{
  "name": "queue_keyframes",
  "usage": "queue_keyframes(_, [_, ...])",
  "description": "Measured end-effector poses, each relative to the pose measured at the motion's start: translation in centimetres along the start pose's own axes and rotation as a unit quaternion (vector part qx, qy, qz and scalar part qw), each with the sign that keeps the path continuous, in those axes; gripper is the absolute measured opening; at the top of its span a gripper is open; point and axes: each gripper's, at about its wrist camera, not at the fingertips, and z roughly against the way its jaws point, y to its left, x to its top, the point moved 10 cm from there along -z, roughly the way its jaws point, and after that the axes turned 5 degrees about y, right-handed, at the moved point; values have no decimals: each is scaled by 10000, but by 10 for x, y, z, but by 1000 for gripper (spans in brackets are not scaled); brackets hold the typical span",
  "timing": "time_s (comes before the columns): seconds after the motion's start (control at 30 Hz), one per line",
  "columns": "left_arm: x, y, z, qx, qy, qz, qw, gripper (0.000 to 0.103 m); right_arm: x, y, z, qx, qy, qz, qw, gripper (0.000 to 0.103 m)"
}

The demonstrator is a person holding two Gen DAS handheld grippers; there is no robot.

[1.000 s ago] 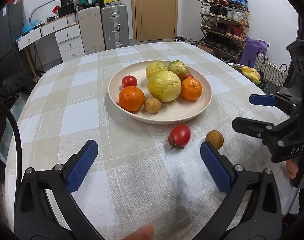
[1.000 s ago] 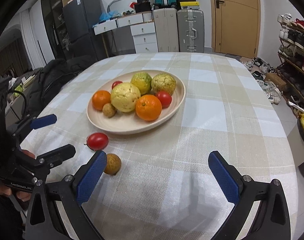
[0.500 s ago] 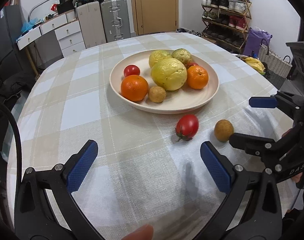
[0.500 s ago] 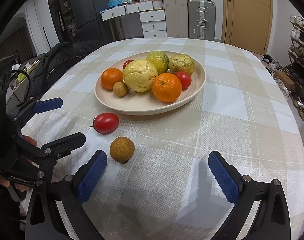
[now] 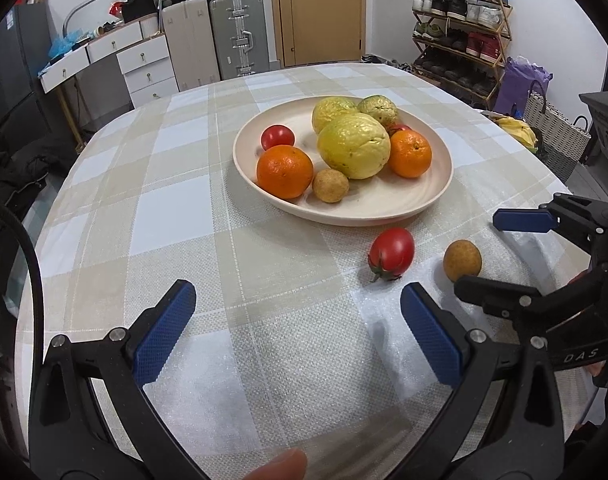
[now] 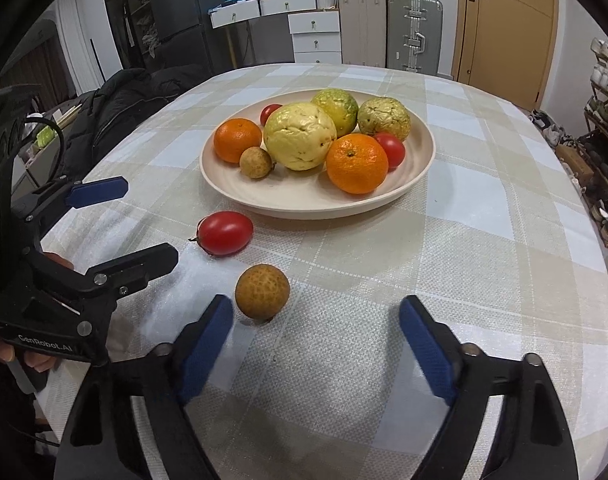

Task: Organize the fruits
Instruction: 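Grasp the brown round fruit with the right gripper while the left grasps the red tomato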

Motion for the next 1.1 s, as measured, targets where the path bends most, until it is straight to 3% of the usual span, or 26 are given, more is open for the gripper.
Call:
queue_keyframes(0.47, [0,1,0,0,22,14,10000,102,1,21,5,410,-37,169,9990,36])
queue_keyframes(0.5, [-1,1,0,-1,25,17,10000,102,1,24,5,491,-28,175,9986,29])
queue_keyframes(1.1, [4,-21,1,-247,-82,-72,9996,100,15,0,27,415,-422,-24,9982,28])
